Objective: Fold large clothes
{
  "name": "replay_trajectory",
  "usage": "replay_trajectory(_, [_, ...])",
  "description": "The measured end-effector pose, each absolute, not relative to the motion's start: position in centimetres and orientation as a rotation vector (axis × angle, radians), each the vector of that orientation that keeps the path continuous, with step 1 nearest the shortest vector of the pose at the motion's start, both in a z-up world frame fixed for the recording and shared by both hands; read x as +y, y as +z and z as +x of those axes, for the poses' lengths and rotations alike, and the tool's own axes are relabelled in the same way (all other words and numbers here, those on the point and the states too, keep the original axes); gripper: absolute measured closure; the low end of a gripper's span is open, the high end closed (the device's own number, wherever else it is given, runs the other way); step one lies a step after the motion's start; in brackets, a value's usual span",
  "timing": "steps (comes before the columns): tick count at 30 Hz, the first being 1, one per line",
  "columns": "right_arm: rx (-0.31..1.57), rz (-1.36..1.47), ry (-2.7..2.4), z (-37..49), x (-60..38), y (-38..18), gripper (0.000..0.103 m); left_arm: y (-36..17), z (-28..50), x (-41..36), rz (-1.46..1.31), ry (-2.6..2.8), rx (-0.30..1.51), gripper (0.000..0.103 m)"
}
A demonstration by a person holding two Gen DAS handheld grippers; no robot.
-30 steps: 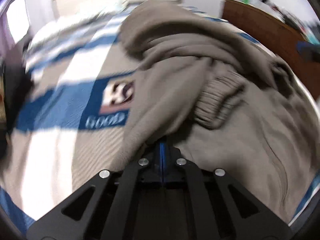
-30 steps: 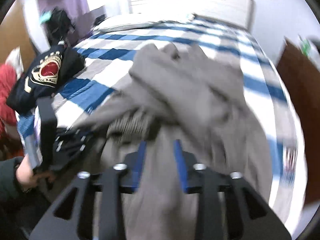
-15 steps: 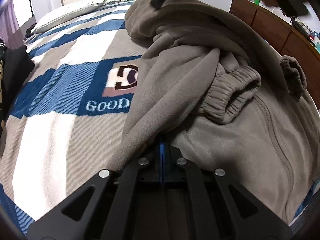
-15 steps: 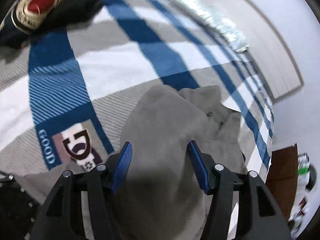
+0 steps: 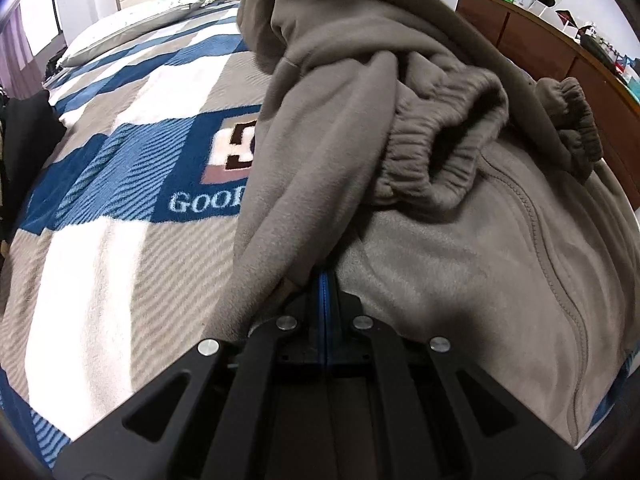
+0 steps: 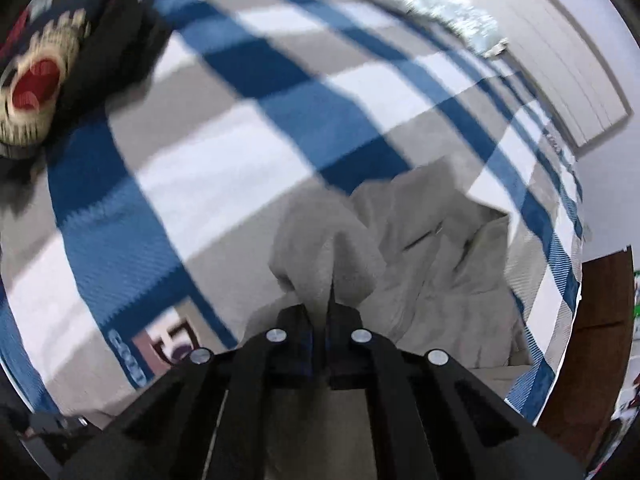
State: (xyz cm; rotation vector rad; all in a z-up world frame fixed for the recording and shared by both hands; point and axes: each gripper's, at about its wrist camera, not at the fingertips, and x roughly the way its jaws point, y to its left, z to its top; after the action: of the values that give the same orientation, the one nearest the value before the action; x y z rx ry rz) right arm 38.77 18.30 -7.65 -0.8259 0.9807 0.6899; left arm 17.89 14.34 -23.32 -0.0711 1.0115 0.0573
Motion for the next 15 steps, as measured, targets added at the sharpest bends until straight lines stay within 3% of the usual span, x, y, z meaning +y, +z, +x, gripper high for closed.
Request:
replay_trajectory(8, [0.849,-0.735,0.708,39.3,19.1,-3.0,0.102,-23.6,18.1,14.0,-0.019,0.113,1.022,0.100])
replay_trajectory(15, [0.845,-0.705,0.581,44.3,18.1,-4.2,0.102,-23.7,17.9,14.7,-0.015,0.171,1.034,0.100])
